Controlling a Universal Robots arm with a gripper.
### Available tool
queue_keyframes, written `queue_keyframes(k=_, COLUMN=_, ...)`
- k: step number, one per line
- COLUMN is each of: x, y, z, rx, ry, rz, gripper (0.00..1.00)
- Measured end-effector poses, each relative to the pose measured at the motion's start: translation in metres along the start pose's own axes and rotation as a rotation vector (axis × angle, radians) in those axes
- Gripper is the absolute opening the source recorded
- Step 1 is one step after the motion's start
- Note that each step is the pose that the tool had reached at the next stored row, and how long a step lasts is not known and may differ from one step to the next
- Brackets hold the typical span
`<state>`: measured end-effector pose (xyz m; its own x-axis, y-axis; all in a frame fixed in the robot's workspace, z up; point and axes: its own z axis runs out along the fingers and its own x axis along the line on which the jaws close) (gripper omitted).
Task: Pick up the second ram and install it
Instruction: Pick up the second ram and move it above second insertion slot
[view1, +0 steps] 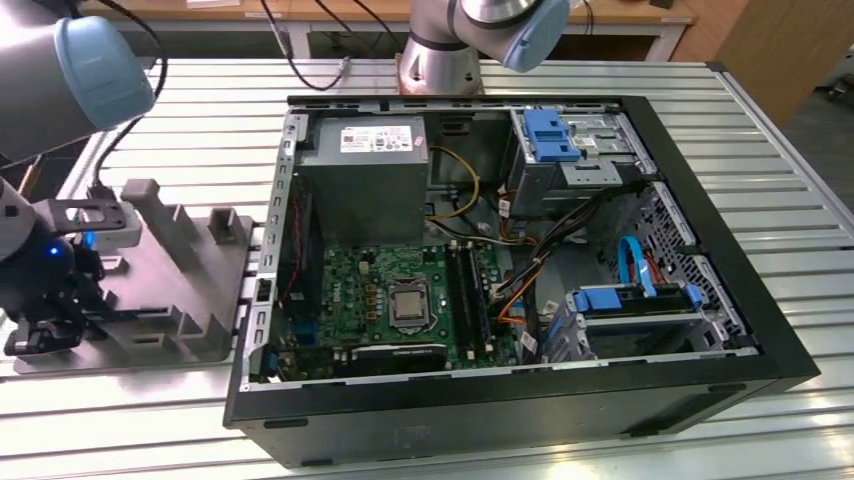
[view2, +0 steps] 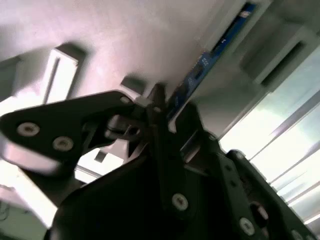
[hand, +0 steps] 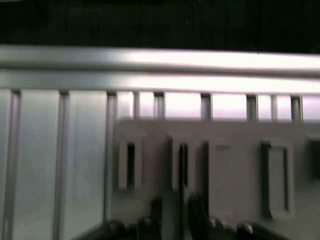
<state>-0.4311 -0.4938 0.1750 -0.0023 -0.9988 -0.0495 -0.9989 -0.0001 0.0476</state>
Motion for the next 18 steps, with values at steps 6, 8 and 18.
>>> queue_keyframes(k=6, x=-0.0014, y=0.0017, z=-0.0331, rx=0.0013, ry=-0.0011, rz=-0.001, gripper=0.36)
queue_keyframes(k=8, x=-0.0019, y=0.0022, z=-0.0421, rx=0.0014, ry=-0.0012, rz=-0.001, gripper=0.36)
queue_keyframes(k=18, x=-0.0024, y=0.0026, z=-0.0512, rx=0.0044, ry=-0.0012, rz=-0.001, gripper=0.36)
